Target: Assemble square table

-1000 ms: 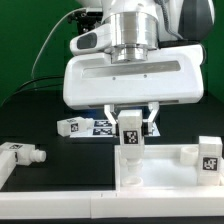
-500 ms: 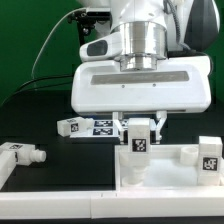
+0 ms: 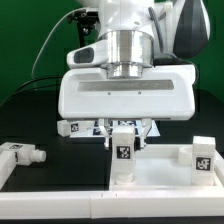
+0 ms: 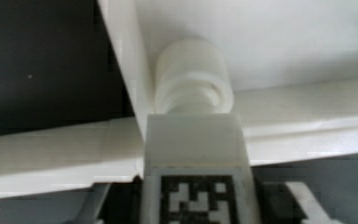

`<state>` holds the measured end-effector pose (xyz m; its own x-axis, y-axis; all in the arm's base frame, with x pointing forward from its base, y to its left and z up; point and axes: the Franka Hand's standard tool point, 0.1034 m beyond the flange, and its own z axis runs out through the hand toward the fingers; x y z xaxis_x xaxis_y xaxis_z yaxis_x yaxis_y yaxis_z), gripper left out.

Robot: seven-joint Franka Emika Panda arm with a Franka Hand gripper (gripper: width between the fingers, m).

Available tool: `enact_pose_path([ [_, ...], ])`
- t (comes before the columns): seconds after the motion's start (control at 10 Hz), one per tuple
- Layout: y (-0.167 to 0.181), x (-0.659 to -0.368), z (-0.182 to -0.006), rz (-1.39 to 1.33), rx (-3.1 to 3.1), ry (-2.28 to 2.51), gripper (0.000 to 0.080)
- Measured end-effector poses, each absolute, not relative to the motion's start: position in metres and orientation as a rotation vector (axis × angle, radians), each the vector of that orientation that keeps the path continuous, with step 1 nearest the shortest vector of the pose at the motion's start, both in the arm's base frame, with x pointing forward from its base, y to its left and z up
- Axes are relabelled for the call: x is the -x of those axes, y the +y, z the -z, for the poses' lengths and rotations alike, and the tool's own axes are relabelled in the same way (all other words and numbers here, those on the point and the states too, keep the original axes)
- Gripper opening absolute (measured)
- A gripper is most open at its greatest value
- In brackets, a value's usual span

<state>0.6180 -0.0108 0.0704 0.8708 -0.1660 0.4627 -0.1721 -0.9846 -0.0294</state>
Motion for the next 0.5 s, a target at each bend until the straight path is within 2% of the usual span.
enact_pose_path([
  [0.2,-0.008,-0.6157,-0.0639,-0.751,-3.022,-0.268,0.0281],
  [0.5,-0.0067,-0.6149,-0.0633,-0.825,-2.989,-0.256,0.0281],
])
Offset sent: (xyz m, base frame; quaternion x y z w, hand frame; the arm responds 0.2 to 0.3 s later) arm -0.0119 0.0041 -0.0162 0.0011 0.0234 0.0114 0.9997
